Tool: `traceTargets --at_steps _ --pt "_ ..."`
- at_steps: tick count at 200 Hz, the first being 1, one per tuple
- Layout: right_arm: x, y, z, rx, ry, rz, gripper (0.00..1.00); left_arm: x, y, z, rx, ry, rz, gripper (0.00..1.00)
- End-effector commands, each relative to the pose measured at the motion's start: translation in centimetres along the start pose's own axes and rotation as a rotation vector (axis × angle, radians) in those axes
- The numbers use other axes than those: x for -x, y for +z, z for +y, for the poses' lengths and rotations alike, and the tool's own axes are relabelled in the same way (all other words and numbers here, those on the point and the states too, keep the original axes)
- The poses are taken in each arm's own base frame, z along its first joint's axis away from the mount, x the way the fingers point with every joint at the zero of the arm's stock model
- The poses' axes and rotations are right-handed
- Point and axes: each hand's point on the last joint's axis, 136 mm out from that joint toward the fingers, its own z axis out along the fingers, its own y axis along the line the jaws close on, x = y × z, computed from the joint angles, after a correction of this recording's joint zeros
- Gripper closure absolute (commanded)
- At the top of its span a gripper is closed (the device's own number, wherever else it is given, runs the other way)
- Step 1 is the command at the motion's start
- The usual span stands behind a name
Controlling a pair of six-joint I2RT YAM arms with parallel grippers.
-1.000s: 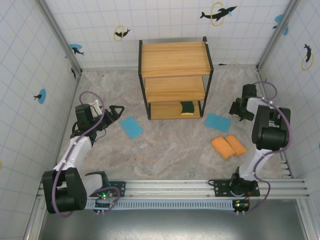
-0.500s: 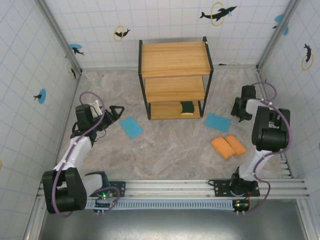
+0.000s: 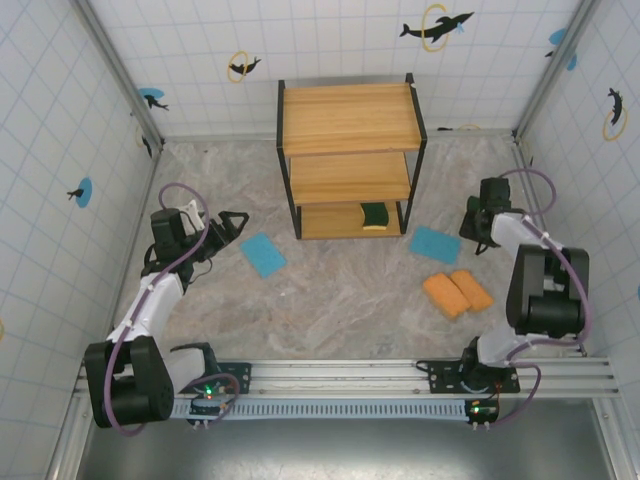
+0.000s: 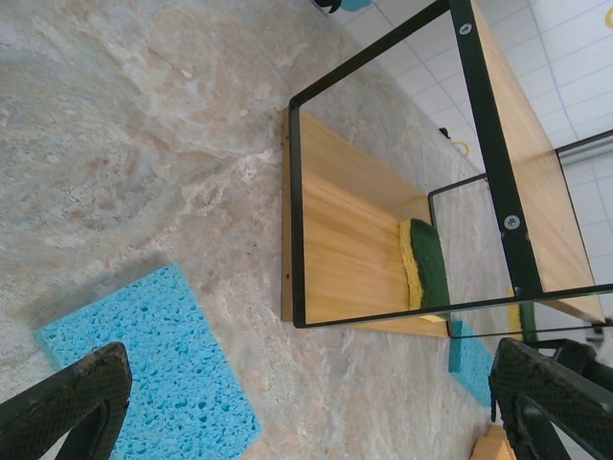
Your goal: Place and organize the cleaning sponges onto the shelf
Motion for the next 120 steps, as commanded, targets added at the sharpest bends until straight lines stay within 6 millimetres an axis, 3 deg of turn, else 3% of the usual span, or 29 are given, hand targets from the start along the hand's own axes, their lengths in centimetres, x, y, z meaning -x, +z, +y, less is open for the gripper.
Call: traceTargets --at_steps 1,60,120 --pt "-0.8 -2.8 0.9 0.011 -0.007 -0.023 0.51 0.3 -0.4 -0.7 -0.021 0.015 -0.009 0.02" --pt "-3.1 -9.8 3.9 0.072 -0.019 -0.096 0.51 0.3 -0.6 -0.9 -0.018 0.024 -0.011 0.02" --pt "-8.6 -14.1 4.1 0.124 0.011 -0.101 0.51 0.3 -0.8 -0.9 -0.013 0.029 -0.015 0.03"
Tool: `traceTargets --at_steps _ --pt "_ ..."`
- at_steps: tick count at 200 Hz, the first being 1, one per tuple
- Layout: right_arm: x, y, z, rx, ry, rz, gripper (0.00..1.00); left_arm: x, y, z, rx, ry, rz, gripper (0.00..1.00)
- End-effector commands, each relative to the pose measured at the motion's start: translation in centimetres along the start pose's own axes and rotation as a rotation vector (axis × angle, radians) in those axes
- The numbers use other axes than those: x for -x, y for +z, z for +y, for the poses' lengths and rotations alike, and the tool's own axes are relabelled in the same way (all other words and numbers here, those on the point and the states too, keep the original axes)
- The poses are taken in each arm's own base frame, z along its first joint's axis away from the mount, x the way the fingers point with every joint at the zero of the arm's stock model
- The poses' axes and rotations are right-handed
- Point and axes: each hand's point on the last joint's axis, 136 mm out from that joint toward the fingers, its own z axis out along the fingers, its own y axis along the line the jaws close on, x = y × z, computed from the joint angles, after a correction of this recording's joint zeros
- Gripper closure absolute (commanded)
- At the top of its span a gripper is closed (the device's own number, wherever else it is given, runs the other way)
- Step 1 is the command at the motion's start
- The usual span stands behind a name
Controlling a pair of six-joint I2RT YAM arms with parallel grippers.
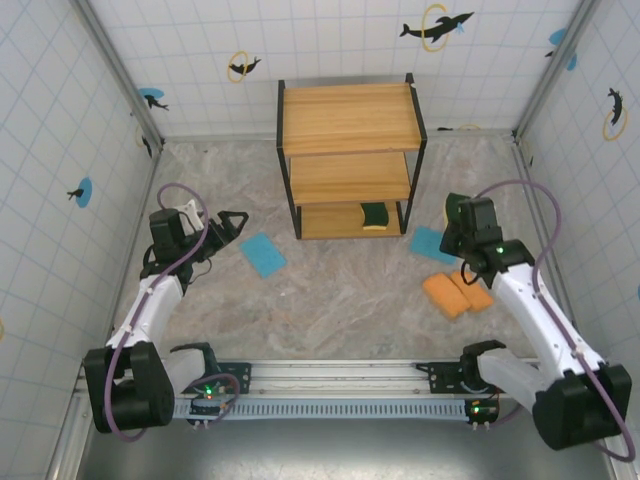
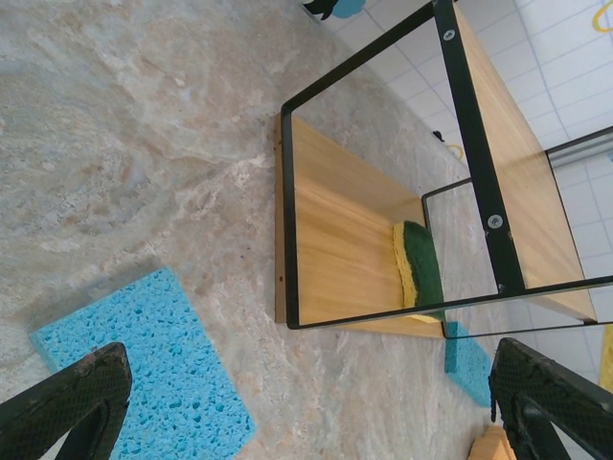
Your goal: Place and organize the cleaning sponges onto the shelf
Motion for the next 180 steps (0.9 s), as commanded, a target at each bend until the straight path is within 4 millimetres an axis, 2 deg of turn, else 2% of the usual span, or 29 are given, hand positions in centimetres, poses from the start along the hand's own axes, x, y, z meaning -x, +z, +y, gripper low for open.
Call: traceTargets --at_steps 1,25,52,77,118,180 --pt "-3.6 -1.1 -1.1 -0.051 0.028 0.061 0.51 0.2 -0.4 -0.4 -0.006 0.017 -0.004 0.02" --pt "-6.0 -1.7 0.3 0.006 0.011 0.061 0.51 0.2 -0.4 -0.5 -0.008 0.016 -0.006 0.02" --pt "-8.7 -1.4 1.7 0.046 -0.002 0.046 0.52 0.2 -0.4 -0.5 -0.009 0.014 -0.003 0.02" --pt "-10.5 -1.1 4.1 0.119 -0.031 -0.018 0.52 0.3 -0.6 -0.7 -0.01 0.018 -0.006 0.03" --pt "-11.4 -1.0 8.3 0.197 -0.108 -0.132 0.52 0.3 -0.8 -1.0 -0.012 0.023 0.001 0.02" --pt "-12.3 1.3 14.0 0.223 -0.213 -0.135 0.52 0.4 -1.1 -1.3 -0.01 0.026 -0.003 0.03"
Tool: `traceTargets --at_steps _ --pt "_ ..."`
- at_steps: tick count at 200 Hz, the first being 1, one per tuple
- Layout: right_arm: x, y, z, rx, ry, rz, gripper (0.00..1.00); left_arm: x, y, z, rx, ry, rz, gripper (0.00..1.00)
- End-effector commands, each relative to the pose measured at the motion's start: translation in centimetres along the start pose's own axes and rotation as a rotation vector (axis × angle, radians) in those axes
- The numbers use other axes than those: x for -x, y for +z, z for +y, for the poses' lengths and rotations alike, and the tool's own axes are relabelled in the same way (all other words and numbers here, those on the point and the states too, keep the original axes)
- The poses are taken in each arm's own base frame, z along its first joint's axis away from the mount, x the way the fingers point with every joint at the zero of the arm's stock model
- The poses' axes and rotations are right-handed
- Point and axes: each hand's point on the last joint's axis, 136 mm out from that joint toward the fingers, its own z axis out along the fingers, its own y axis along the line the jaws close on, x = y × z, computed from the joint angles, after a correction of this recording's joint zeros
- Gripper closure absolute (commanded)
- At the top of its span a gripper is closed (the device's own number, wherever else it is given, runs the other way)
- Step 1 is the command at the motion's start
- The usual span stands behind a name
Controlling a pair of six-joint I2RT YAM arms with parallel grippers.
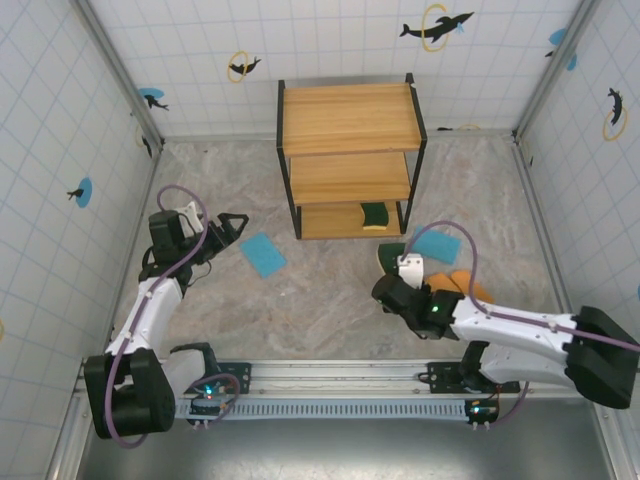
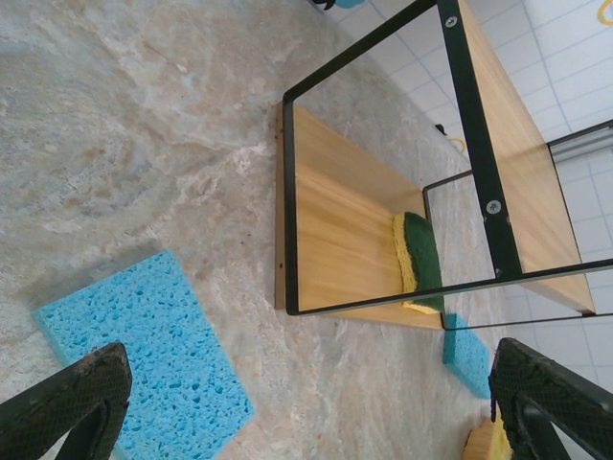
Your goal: Place and organize the cleaning sponges onto the shelf
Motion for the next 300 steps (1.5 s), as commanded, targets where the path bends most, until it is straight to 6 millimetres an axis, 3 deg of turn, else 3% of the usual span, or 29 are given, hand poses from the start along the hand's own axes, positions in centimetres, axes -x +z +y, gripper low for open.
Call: traceTargets --at_steps 1,58,87,185,300 --pt "3.4 0.3 3.7 0.068 0.05 -0.102 0.52 0.9 -0.6 -1.2 -0.019 0.034 -0.014 0.03" --pt "4.5 3.4 9.9 0.129 0.019 -0.081 0.53 1.0 -0.3 -1.2 -0.023 0.039 -0.006 0.02" --pt "4.9 4.6 11.9 0.15 0.042 -0.098 0.54 1.0 -0.3 -1.2 -0.022 0.046 -0.002 0.02" --pt "4.1 8.3 14.2 0.166 0.12 -0.175 0.55 1.0 -0.2 -1.0 -0.019 0.041 -0.002 0.02" --pt "6.6 9.4 15.2 0.173 0.254 -0.244 0.56 1.6 -0.5 -1.7 -0.046 0.039 -0.043 0.02"
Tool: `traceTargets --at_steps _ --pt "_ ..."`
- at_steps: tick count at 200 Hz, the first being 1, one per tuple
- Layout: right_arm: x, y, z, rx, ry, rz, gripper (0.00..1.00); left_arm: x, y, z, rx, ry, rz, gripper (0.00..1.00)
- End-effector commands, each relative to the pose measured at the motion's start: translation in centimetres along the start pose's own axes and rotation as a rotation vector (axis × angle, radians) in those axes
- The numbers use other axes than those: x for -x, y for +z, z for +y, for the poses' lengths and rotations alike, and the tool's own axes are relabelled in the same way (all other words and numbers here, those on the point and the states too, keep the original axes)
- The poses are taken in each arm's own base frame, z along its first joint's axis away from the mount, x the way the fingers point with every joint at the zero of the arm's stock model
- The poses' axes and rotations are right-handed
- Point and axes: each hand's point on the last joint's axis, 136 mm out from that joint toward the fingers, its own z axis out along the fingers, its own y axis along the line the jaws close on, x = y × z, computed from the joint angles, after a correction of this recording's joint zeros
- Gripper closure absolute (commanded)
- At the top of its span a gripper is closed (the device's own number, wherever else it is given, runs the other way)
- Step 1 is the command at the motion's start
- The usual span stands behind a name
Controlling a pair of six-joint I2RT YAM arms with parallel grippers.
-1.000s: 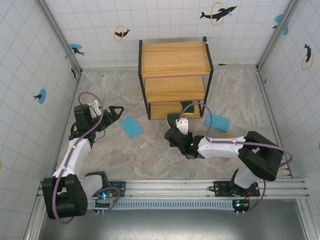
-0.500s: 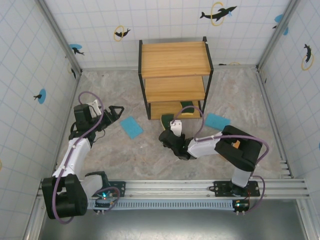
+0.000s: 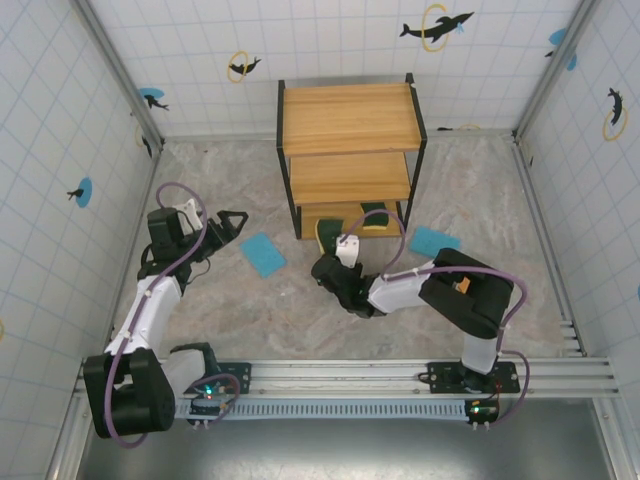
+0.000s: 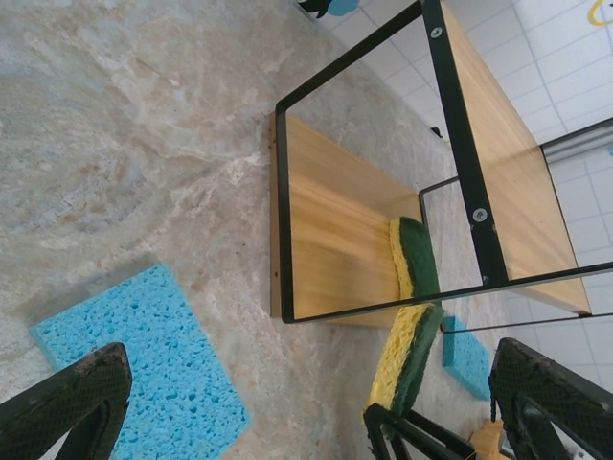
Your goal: Place and organize the cleaning sponges onto the shelf
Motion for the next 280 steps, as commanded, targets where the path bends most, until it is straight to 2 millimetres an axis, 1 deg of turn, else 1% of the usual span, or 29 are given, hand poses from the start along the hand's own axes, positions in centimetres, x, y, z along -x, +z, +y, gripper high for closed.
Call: traceTargets --at_steps 1,27,71,91,124,147,181,238,280 --pt "2.1 0.8 0.8 -0.002 0.082 -0.072 0.56 0.9 -0.4 -1.1 -0.037 0.016 -0.034 0.02" --pt "2.4 1.5 0.8 0.002 0.099 -0.065 0.56 0.9 -0.5 -1.1 -0.035 0.014 -0.041 0.02" --pt "3.2 2.4 2.1 0.013 0.085 -0.052 0.55 0.7 -0.6 -0.8 -0.026 0.016 -0.046 0.03" --pt "3.6 2.6 2.5 0.013 0.09 -0.055 0.56 0.4 -0.6 -0.7 -0.024 0.013 -0.043 0.02" --pt "4.0 3.3 3.0 0.014 0.091 -0.052 0.55 0.6 -0.9 -0.8 -0.023 0.026 -0.055 0.02" --pt "3.7 4.1 2.8 0.002 0.085 -0.043 0.56 0.6 -0.8 -0.9 -0.026 0.027 -0.051 0.02" --pt "3.4 4.7 2.6 0.0 0.093 -0.043 0.56 0.5 -0.7 -0.9 -0.029 0.027 -0.044 0.03" --pt "4.1 4.9 2.2 -0.01 0.103 -0.057 0.56 0.5 -0.6 -0.8 -0.031 0.025 -0.042 0.02" --pt "4.5 5.5 2.0 -0.013 0.105 -0.064 0.56 0.4 -0.6 -0.8 -0.033 0.022 -0.038 0.02"
